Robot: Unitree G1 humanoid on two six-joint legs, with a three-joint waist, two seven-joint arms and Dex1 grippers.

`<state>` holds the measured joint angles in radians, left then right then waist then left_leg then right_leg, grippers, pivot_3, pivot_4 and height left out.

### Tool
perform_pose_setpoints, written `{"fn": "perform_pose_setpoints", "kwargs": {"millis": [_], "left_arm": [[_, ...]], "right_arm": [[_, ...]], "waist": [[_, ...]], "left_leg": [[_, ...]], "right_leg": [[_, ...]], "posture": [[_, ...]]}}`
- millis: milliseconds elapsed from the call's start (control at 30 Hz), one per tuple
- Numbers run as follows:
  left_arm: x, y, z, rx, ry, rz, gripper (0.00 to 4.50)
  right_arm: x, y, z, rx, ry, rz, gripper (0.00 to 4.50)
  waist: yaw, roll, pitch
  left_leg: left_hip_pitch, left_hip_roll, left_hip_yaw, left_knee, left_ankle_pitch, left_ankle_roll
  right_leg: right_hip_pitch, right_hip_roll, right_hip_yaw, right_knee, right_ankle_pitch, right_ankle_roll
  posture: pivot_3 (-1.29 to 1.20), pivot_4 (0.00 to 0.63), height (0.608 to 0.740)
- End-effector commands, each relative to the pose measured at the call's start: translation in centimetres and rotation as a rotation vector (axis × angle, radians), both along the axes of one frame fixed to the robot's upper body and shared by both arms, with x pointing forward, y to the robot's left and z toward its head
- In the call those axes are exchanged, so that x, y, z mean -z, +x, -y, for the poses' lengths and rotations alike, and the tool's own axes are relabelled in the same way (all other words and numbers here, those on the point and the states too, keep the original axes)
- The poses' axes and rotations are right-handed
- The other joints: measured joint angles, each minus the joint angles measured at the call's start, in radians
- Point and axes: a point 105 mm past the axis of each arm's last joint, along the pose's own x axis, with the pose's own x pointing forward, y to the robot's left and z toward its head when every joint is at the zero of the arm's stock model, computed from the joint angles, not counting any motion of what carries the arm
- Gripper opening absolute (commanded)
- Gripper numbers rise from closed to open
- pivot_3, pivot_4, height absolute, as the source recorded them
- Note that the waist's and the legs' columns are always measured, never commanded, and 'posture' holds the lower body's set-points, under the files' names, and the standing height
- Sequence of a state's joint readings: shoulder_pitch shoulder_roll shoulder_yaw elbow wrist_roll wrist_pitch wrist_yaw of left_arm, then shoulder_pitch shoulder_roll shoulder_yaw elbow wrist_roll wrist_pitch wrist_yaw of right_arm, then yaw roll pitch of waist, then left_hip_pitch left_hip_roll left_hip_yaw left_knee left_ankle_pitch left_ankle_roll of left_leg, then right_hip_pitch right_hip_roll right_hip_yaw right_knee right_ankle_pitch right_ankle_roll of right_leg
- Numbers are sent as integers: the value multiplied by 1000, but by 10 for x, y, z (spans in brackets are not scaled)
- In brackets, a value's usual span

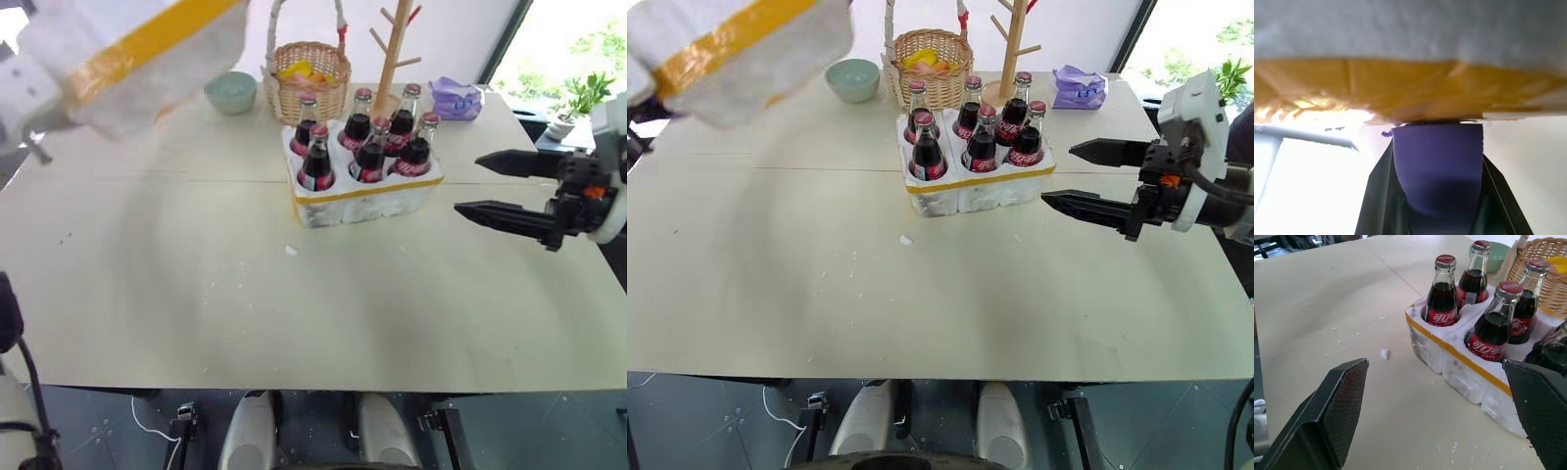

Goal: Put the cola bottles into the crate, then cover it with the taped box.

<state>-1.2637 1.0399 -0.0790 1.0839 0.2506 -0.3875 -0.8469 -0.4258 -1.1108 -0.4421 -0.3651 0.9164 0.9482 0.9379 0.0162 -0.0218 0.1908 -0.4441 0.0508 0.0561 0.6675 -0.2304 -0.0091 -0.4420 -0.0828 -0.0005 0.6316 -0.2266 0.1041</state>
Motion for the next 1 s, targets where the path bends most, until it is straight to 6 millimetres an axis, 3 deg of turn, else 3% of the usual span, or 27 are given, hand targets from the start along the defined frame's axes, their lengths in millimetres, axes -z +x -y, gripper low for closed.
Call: {"fn": "perform_pose_setpoints", "kwargs": {"millis": [33,167,400,700,833,1000], "left_arm": [[-57,-3,47,122,81,293,663],[-64,8,98,162,342,431,663],[-55,24,171,236,483,524,663],[-29,30,207,221,554,430,663],[-7,27,219,227,636,355,663],[4,14,236,255,637,312,663]], "right_arm": [[-10,-2,6,24,7,54,4500],[-10,-4,8,39,23,51,4500],[-5,-10,12,79,52,41,4500],[-1,-13,18,136,104,46,4500],[0,-14,18,142,120,49,4500],[0,-11,18,155,132,51,4500]], "waist": [[-3,0,0],[-6,0,0],[-5,0,0],[-4,0,0],[-4,0,0],[-3,0,0]], "left_leg": [[0,0,0,0,0,0],[1,0,0,0,0,0],[1,0,0,0,0,0],[2,0,-1,0,0,0],[1,0,-1,0,0,0],[2,-1,-2,0,0,0]], "right_leg": [[0,0,0,0,0,0],[0,1,0,0,1,2],[0,1,1,1,1,3],[0,1,1,1,1,3],[1,1,1,1,1,3],[1,1,1,1,1,3]], "posture": [[0,150,740],[0,150,740],[0,150,740],[0,150,740],[0,150,740],[0,150,740]]}}
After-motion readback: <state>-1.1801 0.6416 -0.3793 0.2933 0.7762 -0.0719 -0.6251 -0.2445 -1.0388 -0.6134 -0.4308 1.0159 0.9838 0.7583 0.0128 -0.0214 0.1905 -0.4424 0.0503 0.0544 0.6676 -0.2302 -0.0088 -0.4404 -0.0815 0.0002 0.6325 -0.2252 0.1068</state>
